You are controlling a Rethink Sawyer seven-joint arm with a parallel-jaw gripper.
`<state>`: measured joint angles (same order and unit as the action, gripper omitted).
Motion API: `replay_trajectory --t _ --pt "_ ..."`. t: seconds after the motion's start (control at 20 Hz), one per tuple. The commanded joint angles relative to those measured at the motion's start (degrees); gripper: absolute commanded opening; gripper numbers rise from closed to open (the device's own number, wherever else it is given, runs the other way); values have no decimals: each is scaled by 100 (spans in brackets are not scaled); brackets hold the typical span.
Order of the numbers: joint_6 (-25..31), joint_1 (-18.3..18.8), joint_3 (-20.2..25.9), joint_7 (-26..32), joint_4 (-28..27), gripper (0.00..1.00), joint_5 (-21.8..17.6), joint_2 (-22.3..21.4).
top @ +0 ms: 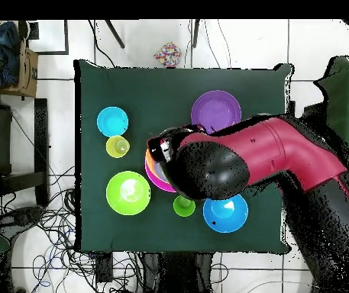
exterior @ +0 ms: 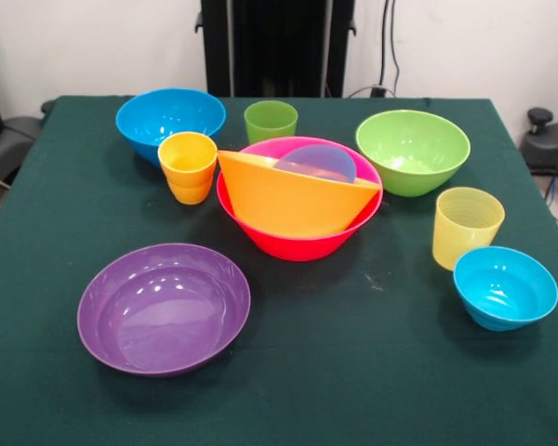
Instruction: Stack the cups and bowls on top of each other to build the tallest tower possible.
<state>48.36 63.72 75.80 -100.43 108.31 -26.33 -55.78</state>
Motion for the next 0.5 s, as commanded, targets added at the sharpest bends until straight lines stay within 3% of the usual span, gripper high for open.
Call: replay_trajectory --t 0.05,0.2,0.5 --pt "707 -338 -197 1829 -75 100 -419 495" --pt "276 -568 -405 1724 -334 100 -910 477" --pt "-450 -569 -520 1783 -390 100 -1807 688"
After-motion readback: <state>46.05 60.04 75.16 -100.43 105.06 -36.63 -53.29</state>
